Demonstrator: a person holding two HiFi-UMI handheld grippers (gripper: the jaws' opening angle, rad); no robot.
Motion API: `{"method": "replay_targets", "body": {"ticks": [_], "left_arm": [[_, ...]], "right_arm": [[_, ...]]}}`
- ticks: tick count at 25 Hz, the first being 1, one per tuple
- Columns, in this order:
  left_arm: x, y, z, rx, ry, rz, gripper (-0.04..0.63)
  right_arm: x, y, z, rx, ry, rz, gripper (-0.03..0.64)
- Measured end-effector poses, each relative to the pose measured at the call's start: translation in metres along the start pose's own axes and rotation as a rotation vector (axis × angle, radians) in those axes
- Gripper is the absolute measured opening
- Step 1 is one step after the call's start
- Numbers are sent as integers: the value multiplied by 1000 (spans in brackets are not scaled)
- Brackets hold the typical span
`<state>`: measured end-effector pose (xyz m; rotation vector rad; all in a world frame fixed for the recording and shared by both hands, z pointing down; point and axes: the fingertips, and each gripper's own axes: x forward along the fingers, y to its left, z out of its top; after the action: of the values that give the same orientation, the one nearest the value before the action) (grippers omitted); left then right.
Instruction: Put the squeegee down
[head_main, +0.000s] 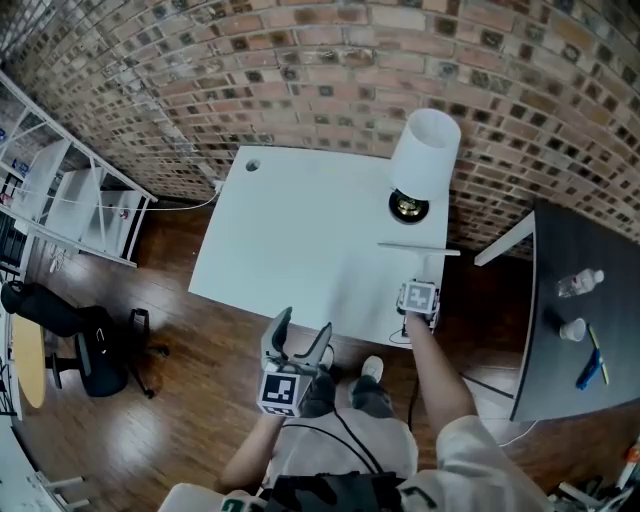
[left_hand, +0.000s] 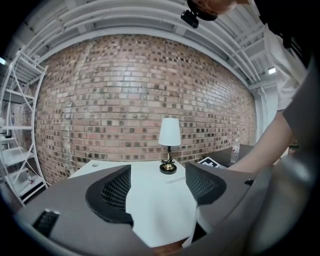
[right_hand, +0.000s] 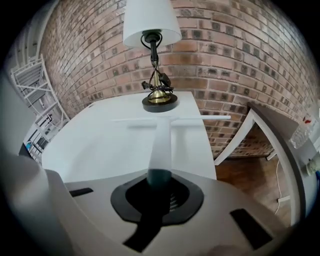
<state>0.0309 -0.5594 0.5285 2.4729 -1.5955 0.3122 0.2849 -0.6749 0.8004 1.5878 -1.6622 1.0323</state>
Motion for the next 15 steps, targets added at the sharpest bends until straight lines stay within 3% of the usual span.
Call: {"method": "replay_targets", "body": {"ticks": [2, 5, 9, 13, 15], "left_arm": [[2, 7, 0, -9, 5, -1, 336], [7, 14, 2, -11, -3, -16, 337], [15, 15, 13, -22, -26, -54, 337], [27, 11, 30, -6, -72, -99, 336], [30, 12, 33, 58, -79, -113, 337]], "right_arm": [[1, 16, -7, 55, 36, 64, 63], [-4, 5, 13, -7, -50, -1, 242], [-23, 7, 21, 10, -131, 33, 296], [-88, 15, 63, -3, -383, 123, 296], [-145, 32, 88, -39, -546, 181, 296]]}}
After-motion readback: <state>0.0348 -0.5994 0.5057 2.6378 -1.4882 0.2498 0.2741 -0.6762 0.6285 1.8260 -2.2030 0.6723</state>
